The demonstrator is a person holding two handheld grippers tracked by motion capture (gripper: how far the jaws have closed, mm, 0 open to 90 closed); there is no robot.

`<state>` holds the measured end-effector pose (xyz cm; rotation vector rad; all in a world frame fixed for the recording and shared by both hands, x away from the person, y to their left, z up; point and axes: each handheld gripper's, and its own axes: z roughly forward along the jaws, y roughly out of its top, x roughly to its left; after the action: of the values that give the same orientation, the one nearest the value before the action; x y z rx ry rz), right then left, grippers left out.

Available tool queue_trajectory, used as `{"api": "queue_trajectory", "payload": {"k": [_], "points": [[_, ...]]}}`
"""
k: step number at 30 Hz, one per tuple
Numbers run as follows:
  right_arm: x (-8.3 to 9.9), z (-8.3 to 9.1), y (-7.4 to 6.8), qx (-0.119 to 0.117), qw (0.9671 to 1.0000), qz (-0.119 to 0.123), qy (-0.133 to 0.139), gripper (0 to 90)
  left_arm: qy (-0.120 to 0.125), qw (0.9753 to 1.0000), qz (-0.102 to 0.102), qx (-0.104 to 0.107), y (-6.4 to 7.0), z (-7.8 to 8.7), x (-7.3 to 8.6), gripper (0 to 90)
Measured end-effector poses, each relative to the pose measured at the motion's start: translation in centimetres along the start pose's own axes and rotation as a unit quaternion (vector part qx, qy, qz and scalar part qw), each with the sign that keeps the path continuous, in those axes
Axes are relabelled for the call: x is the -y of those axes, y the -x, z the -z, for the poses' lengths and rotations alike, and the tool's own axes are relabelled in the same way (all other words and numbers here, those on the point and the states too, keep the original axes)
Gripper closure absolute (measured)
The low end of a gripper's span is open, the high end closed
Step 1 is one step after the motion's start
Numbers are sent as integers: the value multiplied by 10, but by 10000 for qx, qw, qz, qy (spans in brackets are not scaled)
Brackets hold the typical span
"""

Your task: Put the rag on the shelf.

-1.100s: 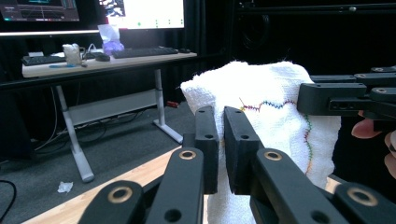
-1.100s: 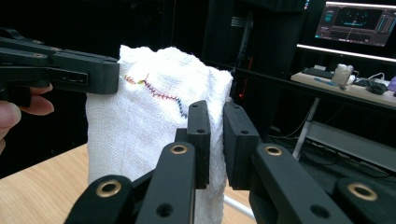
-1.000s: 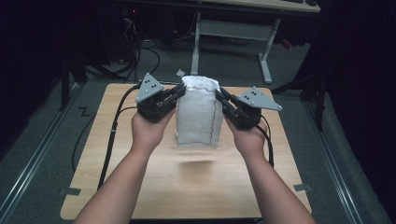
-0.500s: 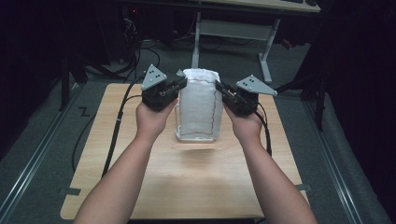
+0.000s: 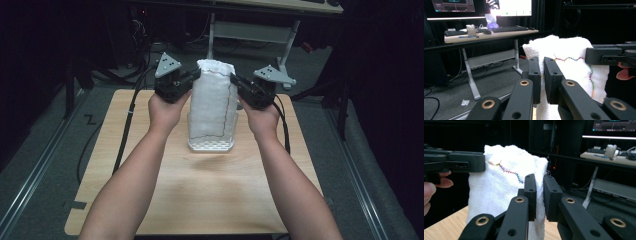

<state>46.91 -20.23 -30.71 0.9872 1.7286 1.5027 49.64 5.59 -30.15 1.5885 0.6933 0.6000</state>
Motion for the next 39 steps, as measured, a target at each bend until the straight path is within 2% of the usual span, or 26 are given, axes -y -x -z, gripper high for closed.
{"api": "queue_trajectory", "payload": {"k": [4,6,10,13,16,19,22,27,34,37,38,39], "points": [[2,-9,6,29,10000,17,-79,824,-52,10000,18,-76,-5,-11,5,847],[6,-18,12,58,9997,6,-216,824,-116,9999,37,-114,-8,-17,9,846],[11,-27,18,70,9994,-38,-333,823,-280,9994,41,-196,-13,-28,18,845],[17,-37,23,98,9987,24,-509,823,-494,9985,2,-252,-18,-37,27,845],[21,-42,24,115,9979,50,-629,822,-588,9979,44,-261,-19,-40,32,844],[30,-51,27,123,9966,16,-817,822,-735,9967,206,-263,-23,-45,41,844],[36,-56,28,101,9954,-31,-949,822,-803,9961,235,-264,-25,-46,47,843],[44,-62,29,76,9931,-80,-1166,820,-1095,9925,493,-221,-30,-51,63,842],[51,-69,32,63,9898,-163,-1413,806,-1318,9892,608,-184,-33,-53,71,839],[54,-73,32,84,9886,-217,-1487,749,-1383,9875,732,-161,-35,-54,73,822],[54,-73,32,84,9886,-217,-1487,749,-1383,9875,732,-161,-35,-54,73,766],[54,-74,33,65,9885,-254,-1487,689,-1396,9866,838,-107,-36,-55,74,766]]}}
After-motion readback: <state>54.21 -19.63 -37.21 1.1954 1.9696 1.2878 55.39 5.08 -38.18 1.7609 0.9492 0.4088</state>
